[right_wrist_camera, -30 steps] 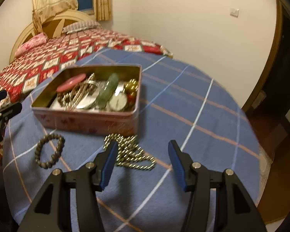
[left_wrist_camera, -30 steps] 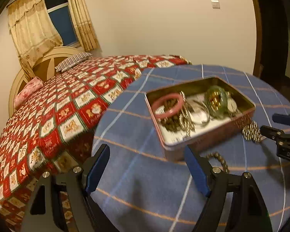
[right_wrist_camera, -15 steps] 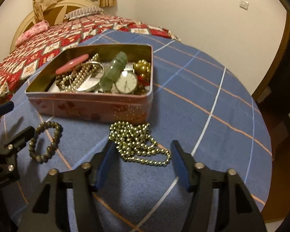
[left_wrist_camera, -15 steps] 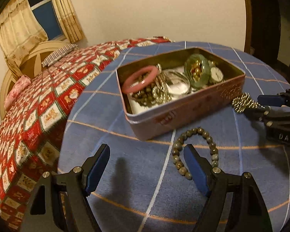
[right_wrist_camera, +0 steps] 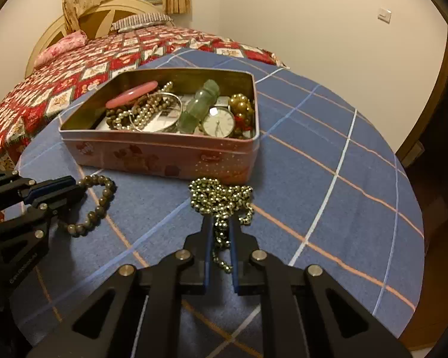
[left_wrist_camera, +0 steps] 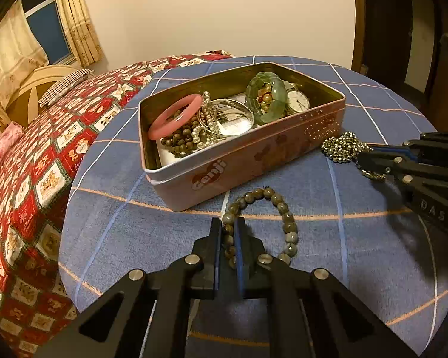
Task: Organize jewelry
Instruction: 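Grasp the brown bead bracelet with the left gripper while the right grasps the gold bead strand, then lift the brown bracelet and gold beads and carry both over the tin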
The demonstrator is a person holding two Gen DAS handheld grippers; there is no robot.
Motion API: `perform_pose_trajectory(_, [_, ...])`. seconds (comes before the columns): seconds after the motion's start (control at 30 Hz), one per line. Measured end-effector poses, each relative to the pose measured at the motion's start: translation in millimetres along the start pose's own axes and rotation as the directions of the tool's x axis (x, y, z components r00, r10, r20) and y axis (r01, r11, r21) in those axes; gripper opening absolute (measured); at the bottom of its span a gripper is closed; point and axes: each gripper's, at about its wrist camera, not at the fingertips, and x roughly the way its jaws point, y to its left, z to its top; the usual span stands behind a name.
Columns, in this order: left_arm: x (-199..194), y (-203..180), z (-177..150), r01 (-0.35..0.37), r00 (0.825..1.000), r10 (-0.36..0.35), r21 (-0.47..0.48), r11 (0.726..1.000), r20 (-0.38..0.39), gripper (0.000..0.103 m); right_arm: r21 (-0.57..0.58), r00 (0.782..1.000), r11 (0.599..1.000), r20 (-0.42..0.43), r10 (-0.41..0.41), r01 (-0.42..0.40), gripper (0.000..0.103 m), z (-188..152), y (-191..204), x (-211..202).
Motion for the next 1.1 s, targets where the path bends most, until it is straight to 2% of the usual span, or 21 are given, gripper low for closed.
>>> perform_pose_trajectory(0.4, [-48, 20, 12, -0.031, 0.992, 0.034, -0.027, 0.999, 0.122, 0.007, 0.04, 0.997, 0.999, 0.074, 0.021, -0.024, 0.007, -2, -6, -35])
perform_pose_trajectory(0.8, [-77, 27, 26, -0.038, 0.981, 0.046, -0.047, 0.998, 0.187, 0.007, 0.017, 0.986, 0.999, 0.165, 0.025, -0.029, 0.007, 12, 6, -74])
perform_pose_trajectory(1.1, [-95, 39, 41, -0.07, 0.97, 0.086, -0.076, 0.995, 0.227, 0.007, -0.011, 0.971, 1.0, 0.236, 0.023, -0.021, 0.007, 28, 17, -97])
